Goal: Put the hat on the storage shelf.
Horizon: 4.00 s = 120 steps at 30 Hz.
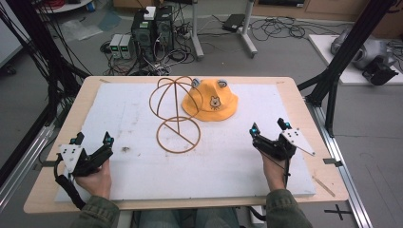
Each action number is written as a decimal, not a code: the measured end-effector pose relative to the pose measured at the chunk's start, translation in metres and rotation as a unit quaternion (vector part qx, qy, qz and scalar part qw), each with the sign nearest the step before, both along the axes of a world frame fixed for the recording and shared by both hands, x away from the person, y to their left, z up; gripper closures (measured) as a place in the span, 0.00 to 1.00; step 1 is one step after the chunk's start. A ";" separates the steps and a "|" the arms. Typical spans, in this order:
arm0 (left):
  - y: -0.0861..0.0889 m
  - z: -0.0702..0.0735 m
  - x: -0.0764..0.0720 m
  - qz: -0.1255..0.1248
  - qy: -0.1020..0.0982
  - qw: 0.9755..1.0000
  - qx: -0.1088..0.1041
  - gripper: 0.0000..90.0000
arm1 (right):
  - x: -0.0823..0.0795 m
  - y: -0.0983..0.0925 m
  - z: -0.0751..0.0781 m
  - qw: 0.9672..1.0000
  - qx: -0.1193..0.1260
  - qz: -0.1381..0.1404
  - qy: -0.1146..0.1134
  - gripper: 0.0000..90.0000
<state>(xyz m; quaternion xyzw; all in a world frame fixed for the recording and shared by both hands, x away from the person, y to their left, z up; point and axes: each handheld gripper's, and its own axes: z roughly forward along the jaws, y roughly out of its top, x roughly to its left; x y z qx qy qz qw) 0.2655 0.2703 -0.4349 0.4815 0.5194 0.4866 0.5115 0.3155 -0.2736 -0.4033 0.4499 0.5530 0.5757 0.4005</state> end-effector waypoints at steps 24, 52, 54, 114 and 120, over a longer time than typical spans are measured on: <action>0.002 0.000 0.003 -0.007 0.004 1.000 -0.024 0.16 | 0.123 0.105 0.061 0.995 -0.083 0.053 0.011 0.04; 0.012 -0.003 -0.005 0.003 0.003 1.000 -0.023 0.16 | 0.172 0.138 -0.020 0.989 -0.081 0.044 0.118 0.52; 0.011 -0.003 -0.005 0.002 0.003 1.000 -0.022 0.16 | 0.171 0.139 -0.020 0.990 -0.075 0.038 0.114 0.69; -0.002 0.000 -0.003 -0.019 0.002 1.000 -0.017 0.16 | 0.070 0.070 0.161 0.989 0.002 0.087 -0.121 0.99; -0.002 0.000 -0.003 -0.017 0.001 1.000 -0.019 0.16 | 0.052 0.091 0.185 0.976 0.023 0.159 -0.150 0.99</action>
